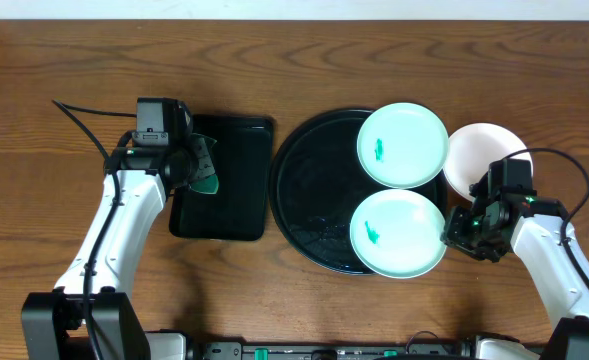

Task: Clean dirty plates on tray and stack at the side
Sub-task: 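Grip the pale green plate rim and drag it toward tray center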

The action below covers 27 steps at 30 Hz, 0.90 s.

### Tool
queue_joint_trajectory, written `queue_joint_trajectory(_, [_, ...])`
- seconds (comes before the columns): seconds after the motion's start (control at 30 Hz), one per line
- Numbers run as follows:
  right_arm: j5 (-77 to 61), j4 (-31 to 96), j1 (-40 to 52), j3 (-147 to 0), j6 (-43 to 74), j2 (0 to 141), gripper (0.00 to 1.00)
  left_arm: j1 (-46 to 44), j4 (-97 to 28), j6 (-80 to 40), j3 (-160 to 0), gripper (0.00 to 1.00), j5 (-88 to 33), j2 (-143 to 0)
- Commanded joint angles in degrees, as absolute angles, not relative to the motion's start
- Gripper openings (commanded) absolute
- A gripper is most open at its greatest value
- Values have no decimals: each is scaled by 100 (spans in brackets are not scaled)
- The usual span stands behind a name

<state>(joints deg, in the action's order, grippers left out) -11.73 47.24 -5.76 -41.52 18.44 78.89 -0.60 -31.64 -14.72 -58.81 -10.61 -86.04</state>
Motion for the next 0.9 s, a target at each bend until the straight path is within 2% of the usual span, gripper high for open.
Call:
queue_joint_trajectory(0.0, [-991,4716,-519,-4123,1863,7881,19,-73,-3162,-1376,-5843,8,-1114,-8628])
queue_joint_trajectory(0.17, [-1249,4716,-519,-4123,1865,7881,12,-73,-3162,-1374,-5843,8,-1114,-8628])
queue_joint_trajectory(0.4, [-2414,4757,-504,-4123,1868,7881,1,-73,-3162,-1376,-5843,8,-1114,-8628])
queue_joint_trajectory(0.5, [-2755,4755,-414,-4123,1964,7881,1,-73,-3164,-1376,-5843,8,-1114,-8628])
queue_joint_trajectory(0.87, [-2707,4375,473,-4121,3990,7881,1,-73,-3164,-1376,-5843,8,-1114,-8628])
